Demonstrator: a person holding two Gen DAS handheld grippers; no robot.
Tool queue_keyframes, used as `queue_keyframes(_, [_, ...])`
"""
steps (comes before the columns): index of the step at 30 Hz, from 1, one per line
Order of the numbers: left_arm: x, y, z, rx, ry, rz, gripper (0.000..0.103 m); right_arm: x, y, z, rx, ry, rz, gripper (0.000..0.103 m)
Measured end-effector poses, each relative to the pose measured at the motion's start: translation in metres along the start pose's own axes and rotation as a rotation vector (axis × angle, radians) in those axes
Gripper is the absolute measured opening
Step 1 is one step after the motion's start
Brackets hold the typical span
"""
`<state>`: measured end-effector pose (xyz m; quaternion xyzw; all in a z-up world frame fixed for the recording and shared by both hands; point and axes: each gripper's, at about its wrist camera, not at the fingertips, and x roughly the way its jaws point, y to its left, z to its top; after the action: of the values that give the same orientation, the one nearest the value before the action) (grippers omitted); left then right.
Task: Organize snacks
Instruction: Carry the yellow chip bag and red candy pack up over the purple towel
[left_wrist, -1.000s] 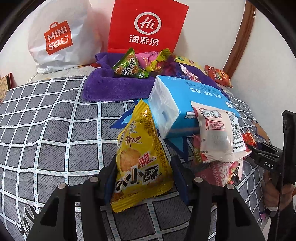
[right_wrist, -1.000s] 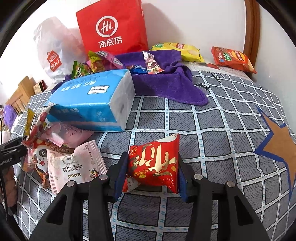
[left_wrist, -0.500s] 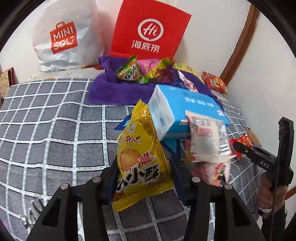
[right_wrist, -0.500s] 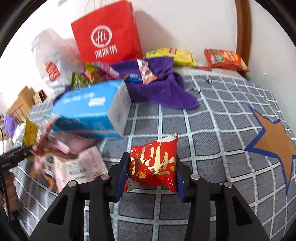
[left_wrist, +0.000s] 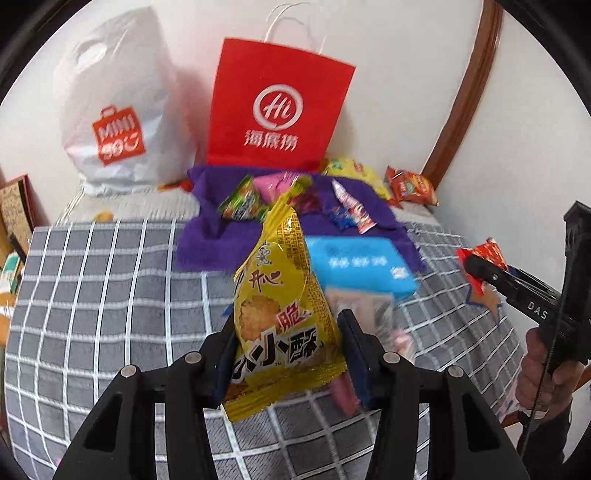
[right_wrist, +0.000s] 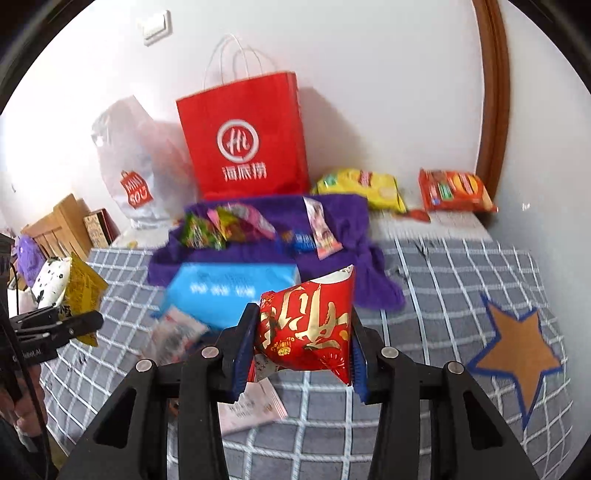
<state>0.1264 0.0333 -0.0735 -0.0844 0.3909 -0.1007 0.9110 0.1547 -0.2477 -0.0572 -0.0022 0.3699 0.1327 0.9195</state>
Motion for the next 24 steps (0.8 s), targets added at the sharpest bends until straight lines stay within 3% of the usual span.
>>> queue_keyframes(6, [-0.005, -0.013, 0.034, 0.030, -0.017, -0.011, 0.049, -0.002, 0.014, 0.037, -0.022, -0.020, 0.006, 0.044])
queue_keyframes(10, [-0.002, -0.018, 0.053, 0.022, -0.009, -0.056, 0.049, 0.003, 0.021, 0.056, -0.043, -0.024, 0.003, 0.044])
queue_keyframes(24, [0.022, -0.019, 0.106, 0.043, -0.024, -0.015, 0.049, 0.048, 0.036, 0.108, -0.062, -0.032, 0.046, 0.044])
